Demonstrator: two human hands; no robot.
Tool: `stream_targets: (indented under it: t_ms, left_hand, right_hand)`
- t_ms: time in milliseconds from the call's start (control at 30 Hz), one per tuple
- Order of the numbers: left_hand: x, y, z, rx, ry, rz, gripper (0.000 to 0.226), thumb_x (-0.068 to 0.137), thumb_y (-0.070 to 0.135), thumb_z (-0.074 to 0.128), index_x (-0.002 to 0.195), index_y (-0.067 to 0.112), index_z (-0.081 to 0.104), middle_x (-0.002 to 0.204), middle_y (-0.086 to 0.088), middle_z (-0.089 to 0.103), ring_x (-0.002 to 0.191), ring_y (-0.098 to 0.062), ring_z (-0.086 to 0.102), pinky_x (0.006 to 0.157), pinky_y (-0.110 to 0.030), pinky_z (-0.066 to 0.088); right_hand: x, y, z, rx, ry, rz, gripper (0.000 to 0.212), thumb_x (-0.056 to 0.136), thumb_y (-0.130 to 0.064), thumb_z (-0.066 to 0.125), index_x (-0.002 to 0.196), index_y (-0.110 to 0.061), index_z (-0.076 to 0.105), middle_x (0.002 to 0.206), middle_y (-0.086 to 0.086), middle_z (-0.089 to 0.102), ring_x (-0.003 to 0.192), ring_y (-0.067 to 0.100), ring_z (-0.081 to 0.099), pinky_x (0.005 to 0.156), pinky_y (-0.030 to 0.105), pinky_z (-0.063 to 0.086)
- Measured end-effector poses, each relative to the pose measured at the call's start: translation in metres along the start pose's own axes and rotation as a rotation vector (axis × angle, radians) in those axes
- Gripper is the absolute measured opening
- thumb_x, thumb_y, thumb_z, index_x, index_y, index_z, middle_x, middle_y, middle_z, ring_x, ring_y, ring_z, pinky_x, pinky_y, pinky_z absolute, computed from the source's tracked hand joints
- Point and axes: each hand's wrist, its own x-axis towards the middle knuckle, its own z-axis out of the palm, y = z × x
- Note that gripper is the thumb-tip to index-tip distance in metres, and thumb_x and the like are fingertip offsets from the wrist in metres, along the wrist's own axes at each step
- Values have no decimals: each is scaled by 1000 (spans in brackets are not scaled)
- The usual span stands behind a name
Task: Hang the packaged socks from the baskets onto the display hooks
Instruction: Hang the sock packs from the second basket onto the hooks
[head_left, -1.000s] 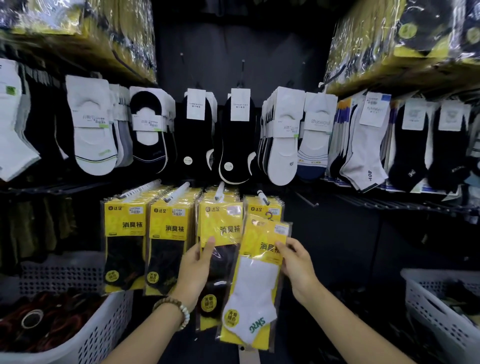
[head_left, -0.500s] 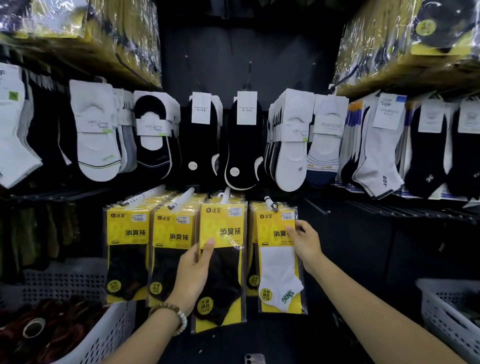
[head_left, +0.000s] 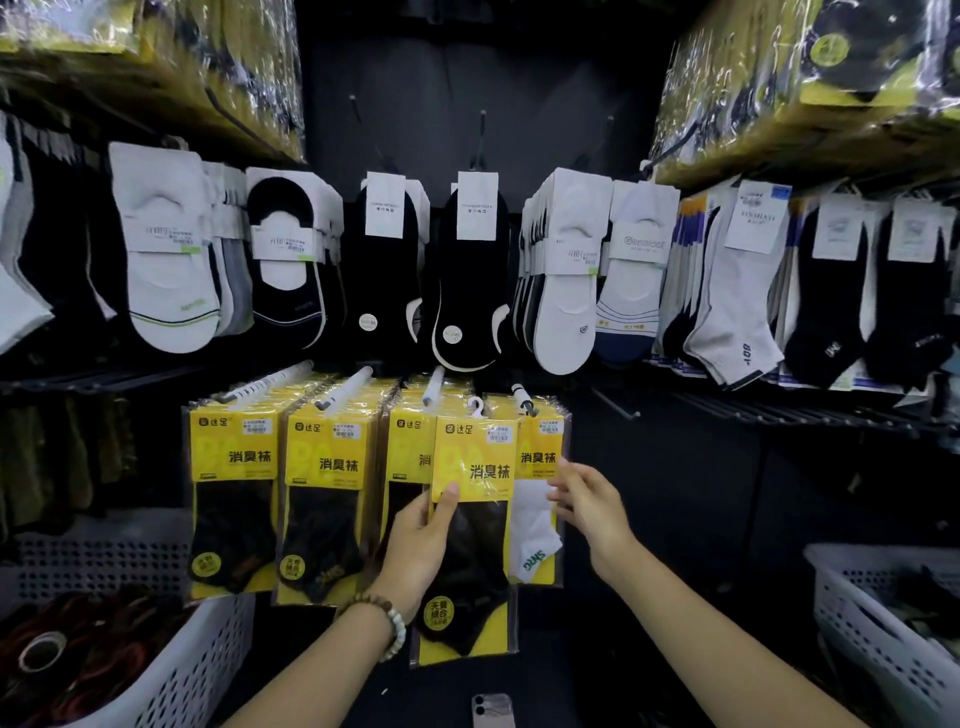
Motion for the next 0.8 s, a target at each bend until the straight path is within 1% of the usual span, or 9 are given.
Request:
stream_targets:
  t_ms: [100, 167, 267, 333, 433, 567, 633, 700, 800]
  left_hand:
    - [-2, -1, 19, 1, -37, -42, 20, 94, 44, 46, 101, 34, 61, 97, 16, 65, 92, 0, 58, 69, -15, 40]
    - [-3, -3, 30, -17, -63, -70, 20, 94, 44, 46, 102, 33, 62, 95, 13, 66, 88, -2, 59, 68, -16, 41]
    - [-5, -6, 40, -10, -106, -79, 19, 93, 43, 49, 99, 32, 63, 94, 12, 68, 86, -1, 62, 69, -16, 46]
    - [-5, -7, 45, -23, -141, -73, 26, 93, 42, 50, 112, 27, 60, 106, 12, 66, 95, -1, 61, 80, -17, 47]
    - [-4, -7, 48, 14, -204, -84, 44, 93, 45, 48, 135, 33, 42, 125, 11, 51, 115, -6, 49, 98, -25, 38]
    - [2, -6, 53, 25, -216, -61, 50, 94, 44, 46, 141, 32, 34, 138, 9, 44, 117, -4, 40, 96, -24, 31]
    - [8, -9, 54, 21, -194, -66, 54, 94, 44, 46, 144, 28, 31, 144, 7, 41, 119, -5, 39, 96, -24, 31]
    - [14, -12, 53, 25, -171, -68, 58, 94, 44, 46, 146, 26, 28, 146, 6, 38, 119, -4, 38, 95, -24, 30]
    - [23, -21, 51, 24, -147, -74, 62, 94, 44, 46, 148, 23, 24, 149, 3, 37, 129, -11, 40, 96, -24, 31]
  right_hand:
    - [-15, -7, 6, 22, -174, -5, 32, 94, -37, 55, 115, -13, 61, 112, 5, 67, 103, 18, 64, 96, 36, 51]
    - [-21, -5, 6, 0, -172, 13, 40, 93, -34, 57, 126, -12, 56, 121, 6, 63, 115, 22, 60, 102, 42, 46]
    - [-24, -1, -2, 63, -78, 17, 23, 94, -21, 57, 115, -11, 62, 109, 9, 69, 102, 23, 66, 95, 42, 52]
    - [-22, 2, -11, 89, 2, -14, 13, 94, -15, 57, 104, -11, 65, 96, 7, 73, 91, 20, 69, 81, 34, 56]
    - [-13, 2, -20, 103, 137, -58, 7, 93, -14, 58, 96, -13, 64, 90, 4, 72, 83, 15, 68, 67, 23, 52]
    - [5, -3, -16, 48, 161, -111, 5, 92, -13, 59, 96, -14, 63, 83, -2, 70, 75, 8, 66, 60, 15, 49]
    - [14, -5, -9, -21, 130, -150, 5, 92, -13, 60, 97, -14, 62, 82, -1, 69, 75, 7, 66, 60, 14, 50]
    - [23, -4, -1, -69, 104, -164, 6, 93, -14, 59, 98, -13, 61, 87, 2, 69, 80, 13, 67, 67, 21, 52]
    - [34, 2, 7, -75, 110, -123, 4, 92, -15, 61, 94, -18, 61, 92, 3, 70, 83, 13, 67, 68, 20, 51]
